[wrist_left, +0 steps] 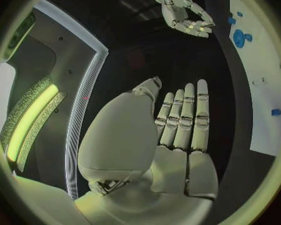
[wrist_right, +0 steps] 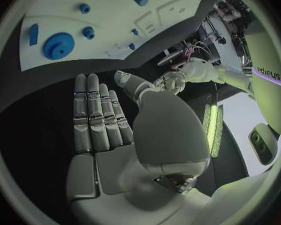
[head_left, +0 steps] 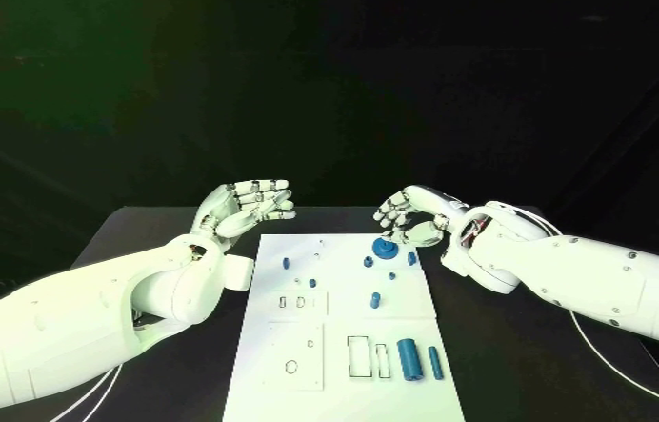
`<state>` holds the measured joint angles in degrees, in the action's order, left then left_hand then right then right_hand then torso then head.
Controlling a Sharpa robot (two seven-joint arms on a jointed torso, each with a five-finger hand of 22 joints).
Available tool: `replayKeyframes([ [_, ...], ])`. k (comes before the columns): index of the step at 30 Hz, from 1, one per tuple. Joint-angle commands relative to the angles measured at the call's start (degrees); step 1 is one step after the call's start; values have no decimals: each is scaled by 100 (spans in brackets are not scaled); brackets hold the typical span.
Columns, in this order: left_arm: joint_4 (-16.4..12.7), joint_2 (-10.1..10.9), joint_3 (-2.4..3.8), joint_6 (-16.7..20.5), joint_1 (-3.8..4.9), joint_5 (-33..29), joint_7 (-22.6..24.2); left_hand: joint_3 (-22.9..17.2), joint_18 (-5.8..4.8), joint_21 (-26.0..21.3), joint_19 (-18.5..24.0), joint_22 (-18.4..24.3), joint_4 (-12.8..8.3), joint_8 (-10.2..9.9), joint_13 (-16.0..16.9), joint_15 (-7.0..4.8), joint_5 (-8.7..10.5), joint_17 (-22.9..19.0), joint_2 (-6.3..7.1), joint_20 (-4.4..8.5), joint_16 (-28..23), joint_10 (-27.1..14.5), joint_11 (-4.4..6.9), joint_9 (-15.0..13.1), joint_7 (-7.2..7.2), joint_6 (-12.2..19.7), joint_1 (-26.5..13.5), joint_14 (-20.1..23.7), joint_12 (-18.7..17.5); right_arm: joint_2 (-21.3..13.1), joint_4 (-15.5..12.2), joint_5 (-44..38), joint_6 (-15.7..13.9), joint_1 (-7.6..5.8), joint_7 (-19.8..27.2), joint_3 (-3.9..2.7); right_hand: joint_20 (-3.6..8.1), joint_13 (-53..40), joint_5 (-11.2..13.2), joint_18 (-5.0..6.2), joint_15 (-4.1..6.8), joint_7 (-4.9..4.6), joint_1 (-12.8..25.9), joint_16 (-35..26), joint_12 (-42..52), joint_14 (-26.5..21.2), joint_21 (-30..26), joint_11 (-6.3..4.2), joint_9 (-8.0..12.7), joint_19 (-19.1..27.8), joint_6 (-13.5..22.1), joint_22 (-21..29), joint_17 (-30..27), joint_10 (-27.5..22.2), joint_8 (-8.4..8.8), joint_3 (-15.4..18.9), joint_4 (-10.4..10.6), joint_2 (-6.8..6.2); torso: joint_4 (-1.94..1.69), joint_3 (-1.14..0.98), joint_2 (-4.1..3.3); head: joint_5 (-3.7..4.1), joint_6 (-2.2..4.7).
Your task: Assemble the parts on the task board
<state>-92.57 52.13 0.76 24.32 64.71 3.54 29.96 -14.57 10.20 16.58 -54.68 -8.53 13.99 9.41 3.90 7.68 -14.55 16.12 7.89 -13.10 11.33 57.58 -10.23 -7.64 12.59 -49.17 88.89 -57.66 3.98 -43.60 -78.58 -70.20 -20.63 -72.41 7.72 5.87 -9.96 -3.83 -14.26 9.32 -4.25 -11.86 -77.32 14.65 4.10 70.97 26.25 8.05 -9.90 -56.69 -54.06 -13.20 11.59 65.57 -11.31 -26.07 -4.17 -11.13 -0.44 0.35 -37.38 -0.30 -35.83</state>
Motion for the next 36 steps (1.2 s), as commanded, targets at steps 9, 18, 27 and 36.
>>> replayKeyframes([
  [9, -573, 226, 27, -202, 14, -154, -41, -36, 8, 129, -59, -66, 3, -37, -12, 2, -14, 84, 15, 6, -14, 0, -19, 21, 62, 0, 12, 1, -34, 121, -78, -1661, 469, -32, -974, 14, 384, -154, -181, -256, 392, 271, 69, 4250, -37, 1364, 3886, -274, -257, -1615, -104, -3940, 3645, 169, -129, 145, 644, -503, -94, 36, -293, 13, -106],
  [18, -715, 320, 44, -226, 20, -209, -63, -46, 0, 176, -59, -96, 4, -41, -11, 13, -14, 112, 15, 9, -49, -8, -24, 24, 63, 1, -1, 59, -31, 231, 31, -1785, 425, -21, -1149, 24, 358, -181, -187, -428, 378, 271, -20, 5395, 44, 1439, 4717, -268, -343, -2052, -100, -5092, 4724, 131, -172, 228, 806, -468, -144, 26, -392, 47, -94],
  [27, -769, 342, 64, -257, 25, -213, -89, -54, -16, 205, -4, -120, 12, -50, -11, 34, -11, 147, 18, 4, -103, -27, -36, 30, 76, 9, -31, 145, -31, 311, 84, -1817, 549, -19, -1255, 29, 355, -191, -194, -473, 376, 281, -44, 5694, 54, 1470, 4926, -272, -378, -2160, -117, -5389, 5005, 145, -195, 186, 875, -468, -164, 23, -425, 94, -97],
  [36, -773, 351, 71, -276, 27, -213, -93, -60, -22, 210, 26, -125, 13, -52, -10, 43, -9, 160, 17, 0, -123, -33, -41, 32, 79, 9, -38, 174, -31, 392, 146, -1827, 690, 0, -1243, 50, 351, -204, -199, -496, 375, 278, -67, 5811, 79, 1469, 5023, -276, -409, -2206, -172, -5537, 5113, 190, -230, 117, 921, -435, -165, 21, -447, 80, -92],
])
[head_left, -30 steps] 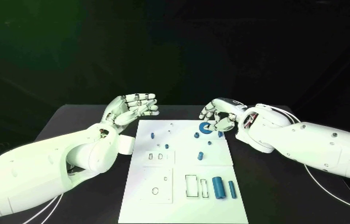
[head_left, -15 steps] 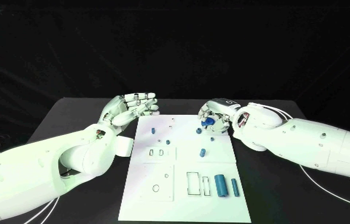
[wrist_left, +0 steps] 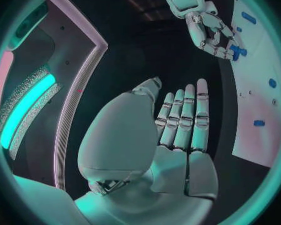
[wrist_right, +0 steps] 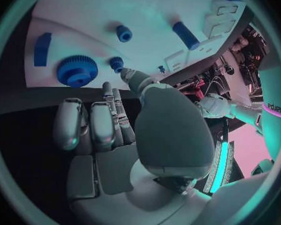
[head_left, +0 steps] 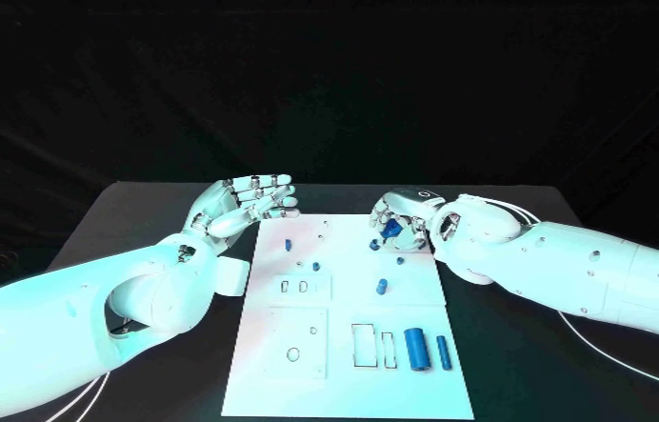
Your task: Assemble the parts on the task board
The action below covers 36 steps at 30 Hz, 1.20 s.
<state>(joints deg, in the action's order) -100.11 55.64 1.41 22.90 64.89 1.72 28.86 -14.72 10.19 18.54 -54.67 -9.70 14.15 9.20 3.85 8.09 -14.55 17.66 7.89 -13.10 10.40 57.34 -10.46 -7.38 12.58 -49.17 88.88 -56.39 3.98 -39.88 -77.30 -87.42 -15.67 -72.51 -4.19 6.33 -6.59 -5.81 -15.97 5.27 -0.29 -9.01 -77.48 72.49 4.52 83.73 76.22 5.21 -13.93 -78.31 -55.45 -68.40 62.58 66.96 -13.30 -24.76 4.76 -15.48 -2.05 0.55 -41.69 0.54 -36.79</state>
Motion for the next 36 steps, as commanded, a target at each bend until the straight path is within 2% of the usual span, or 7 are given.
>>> replayKeyframes([
  [1, -19, 0, 7, -135, 9, -31, 16, -44, -21, 15, 25, -8, -3, -31, -5, 1, -10, 6, 17, 0, -30, -9, -18, 6, 79, 9, -37, 47, -31, 28, 26, -105, 209, 13, -53, 7, 14, -7, -27, -93, -20, -8, -54, 40, 39, 193, 38, 7, -8, -50, -34, -35, 27, 56, -31, -21, 31, 0, -5, 0, -16, -4, 5],
  [17, -52, 31, 19, -150, 23, -37, 0, -47, -22, 19, 36, -12, -2, -32, -5, 4, -8, 14, 16, -2, -38, -11, -20, 7, 81, 8, -41, 57, -30, 155, 168, -95, 307, 92, -46, 33, 20, -18, -10, -111, -3, 19, -117, 171, 74, 181, 137, -20, -72, -75, -121, -186, 107, 161, -91, -245, 86, 52, 1, 0, -39, -28, -58],
  [19, -55, 33, 19, -152, 25, -39, -2, -47, -22, 20, 37, -12, -2, -32, -5, 4, -8, 14, 15, -2, -38, -11, -20, 7, 81, 8, -42, 57, -30, 158, 166, -70, 298, 98, -49, 33, 28, -23, 161, -116, 7, 35, -78, 218, 88, 176, 167, -36, -110, -79, -157, -236, 131, 213, -124, -307, 139, 55, -1, 0, -42, -31, -64],
  [29, -45, 35, 20, -162, 30, -40, -25, -52, -22, 25, 46, -16, 7, -32, -5, 6, -7, 23, 5, -3, -43, -13, -22, 8, 85, 7, -53, 63, -29, 185, 176, 67, 160, 107, -16, 34, 71, -65, 407, -137, 63, 109, -94, 300, 158, 167, 259, -110, -274, -120, -322, -393, 151, 414, -281, -544, 223, 240, 7, -4, -46, -33, -60],
  [36, -39, 32, 20, -169, 32, -40, -38, -57, -22, 28, 50, -18, 9, -32, -5, 6, -8, 27, -3, -3, -45, -14, -23, 8, 86, 6, -54, 65, -29, 215, 182, 83, 72, 109, -45, 34, 98, -95, 426, -152, 95, 142, -131, 354, 193, 178, 313, -148, -355, -159, -375, -485, 198, 506, -354, -627, 215, 323, 3, 0, -56, -21, -57],
])
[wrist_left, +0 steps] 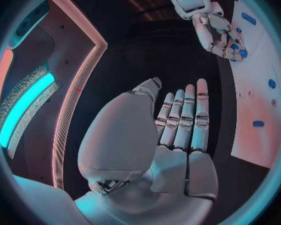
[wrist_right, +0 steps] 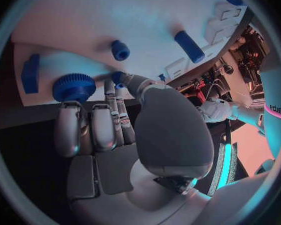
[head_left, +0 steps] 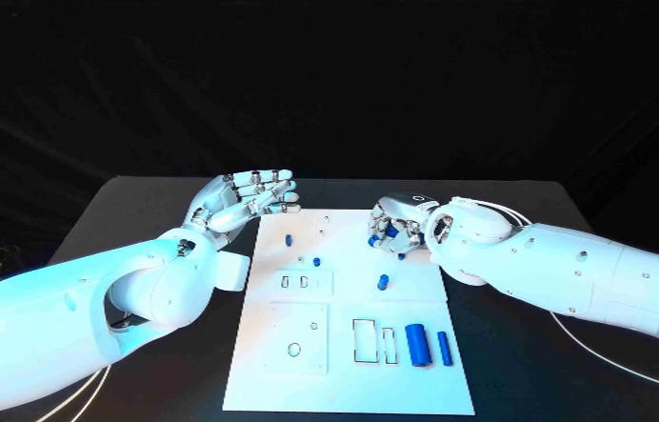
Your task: Assemble the parts on the task board
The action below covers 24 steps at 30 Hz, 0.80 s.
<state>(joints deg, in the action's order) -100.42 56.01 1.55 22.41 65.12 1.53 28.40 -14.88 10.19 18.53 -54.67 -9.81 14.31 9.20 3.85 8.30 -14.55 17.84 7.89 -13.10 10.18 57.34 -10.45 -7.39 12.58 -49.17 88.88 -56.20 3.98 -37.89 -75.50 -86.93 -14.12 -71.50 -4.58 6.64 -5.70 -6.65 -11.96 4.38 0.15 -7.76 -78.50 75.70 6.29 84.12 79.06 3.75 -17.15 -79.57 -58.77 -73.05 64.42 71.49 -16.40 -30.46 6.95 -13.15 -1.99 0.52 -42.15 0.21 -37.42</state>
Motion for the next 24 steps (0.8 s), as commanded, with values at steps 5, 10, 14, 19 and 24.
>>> replayKeyframes([
  [5, -1, -1, 6, -119, 11, -21, 2, -41, -21, 28, 49, -7, -7, -32, -5, -14, -8, 9, -3, -3, -23, -14, -24, 9, 86, 6, -54, 45, -29, 33, 5, -8, -324, 10, -106, 3, 22, -22, 52, -63, 59, 17, -105, 44, 8, 137, 31, -10, -80, -27, -43, -30, 5, 53, -76, -141, -65, 129, -6, 5, -12, 6, 15],
  [10, 5, -3, 6, -112, 13, -19, 11, -51, -20, 35, 55, -11, -7, -34, -6, -14, -9, 17, -15, -4, -26, -18, -24, 10, 88, 7, -52, 47, -30, 27, -37, -26, -664, 1, -185, 1, 27, -42, 6, -70, 60, 10, -141, 62, 17, 136, 56, -10, -131, -43, -44, -74, 11, 81, -110, -233, -109, 178, -31, 4, -9, -2, 13],
  [14, 15, 0, 6, -107, 14, -18, 14, -54, -20, 37, 57, -13, -7, -34, -6, -14, -9, 20, -19, -4, -27, -19, -25, 10, 89, 6, -51, 48, -30, 95, -50, -33, -966, -18, -234, -3, 27, -46, -34, -69, 57, 1, -129, 58, 9, 132, 53, -4, -149, -37, -25, -72, -8, 71, -113, -253, -121, 159, -33, 3, -18, -15, 27],
  [19, 11, -1, 7, -104, 14, -23, 16, -62, -20, 41, 62, -16, -9, -34, -5, -14, -10, 25, -26, -4, -30, -19, -25, 11, 89, 5, -46, 50, -29, 277, -17, -42, -1314, -38, -293, -6, 22, -56, -158, -66, 49, -11, -106, 60, -4, 126, 50, 6, -188, -27, 4, -71, -28, 56, -124, -311, -141, 154, -34, 1, -30, -14, 29],
  [24, 8, -9, 7, -109, 14, -36, 13, -62, -20, 41, 62, -16, -9, -34, -5, -14, -10, 25, -26, -4, -30, -19, -25, 11, 89, 5, -46, 50, -29, 551, 175, 13, -1413, -47, -235, -7, 20, -60, -199, -72, 47, -15, -103, 63, -10, 125, 70, 10, -206, -44, 18, -105, -33, 50, -129, -339, -157, 154, -22, 2, -29, -9, 28],
])
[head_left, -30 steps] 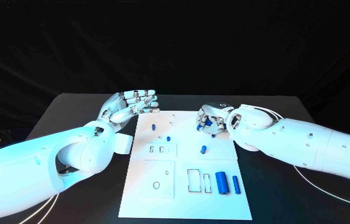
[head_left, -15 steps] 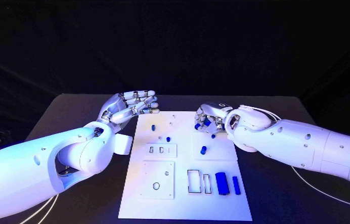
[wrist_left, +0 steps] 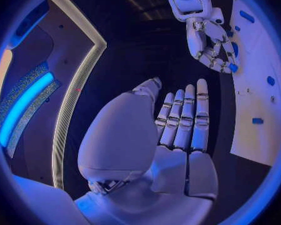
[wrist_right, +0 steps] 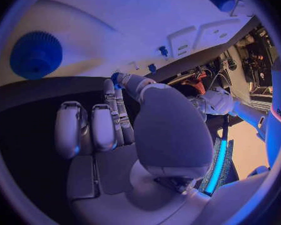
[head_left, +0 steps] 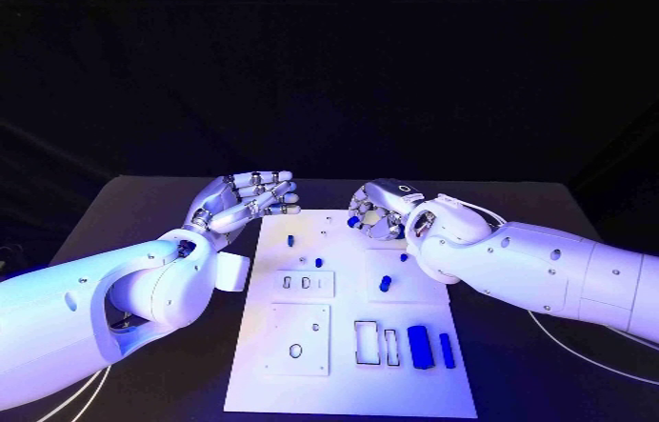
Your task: Assemble the parts on the task board
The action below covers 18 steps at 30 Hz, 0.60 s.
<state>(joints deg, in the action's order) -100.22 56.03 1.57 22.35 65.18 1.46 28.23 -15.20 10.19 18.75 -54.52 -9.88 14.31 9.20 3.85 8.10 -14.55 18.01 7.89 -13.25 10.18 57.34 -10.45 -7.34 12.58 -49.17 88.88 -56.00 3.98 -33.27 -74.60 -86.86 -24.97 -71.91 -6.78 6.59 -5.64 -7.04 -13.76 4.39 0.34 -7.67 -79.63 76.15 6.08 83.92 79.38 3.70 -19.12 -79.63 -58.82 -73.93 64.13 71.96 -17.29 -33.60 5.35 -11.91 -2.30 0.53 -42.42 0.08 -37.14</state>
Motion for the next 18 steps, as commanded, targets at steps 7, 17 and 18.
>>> replayKeyframes([
  [7, -31, -20, 7, -111, 8, -33, 51, -36, -20, 22, 54, -11, -10, -33, -5, 7, -9, 14, -29, 10, -32, -18, -25, 6, 89, 2, -45, 32, -27, 406, 373, 35, -308, -3, 40, -3, 8, -24, -3, -75, 19, -35, 53, 26, 0, 145, 43, 26, -26, -40, 50, -28, 0, -14, -38, -24, 1, -2, -7, 2, -12, 12, -3],
  [17, -62, -15, 13, -117, 20, -34, 48, -37, -20, 23, 56, -13, -10, -33, -5, 7, -9, 16, -30, 10, -33, -17, -25, 6, 89, 1, -46, 32, -27, 700, 699, 24, -215, 11, -12, -2, 6, -26, 9, -82, 16, -36, 69, 47, -3, 151, 63, 28, -34, -58, 58, -60, 31, -18, -39, -26, 2, -10, -55, 20, -41, -40, 12],
  [18, -63, -14, 13, -117, 22, -35, 48, -37, -20, 23, 56, -13, -10, -33, -5, 7, -9, 16, -30, 10, -33, -17, -25, 6, 89, 1, -46, 32, -27, 711, 714, 24, -208, 11, -15, -1, 6, -26, 9, -82, 16, -36, 69, 47, -3, 151, 63, 28, -34, -58, 58, -60, 31, -18, -39, -26, 2, -10, -57, 23, -44, -36, 14],
])
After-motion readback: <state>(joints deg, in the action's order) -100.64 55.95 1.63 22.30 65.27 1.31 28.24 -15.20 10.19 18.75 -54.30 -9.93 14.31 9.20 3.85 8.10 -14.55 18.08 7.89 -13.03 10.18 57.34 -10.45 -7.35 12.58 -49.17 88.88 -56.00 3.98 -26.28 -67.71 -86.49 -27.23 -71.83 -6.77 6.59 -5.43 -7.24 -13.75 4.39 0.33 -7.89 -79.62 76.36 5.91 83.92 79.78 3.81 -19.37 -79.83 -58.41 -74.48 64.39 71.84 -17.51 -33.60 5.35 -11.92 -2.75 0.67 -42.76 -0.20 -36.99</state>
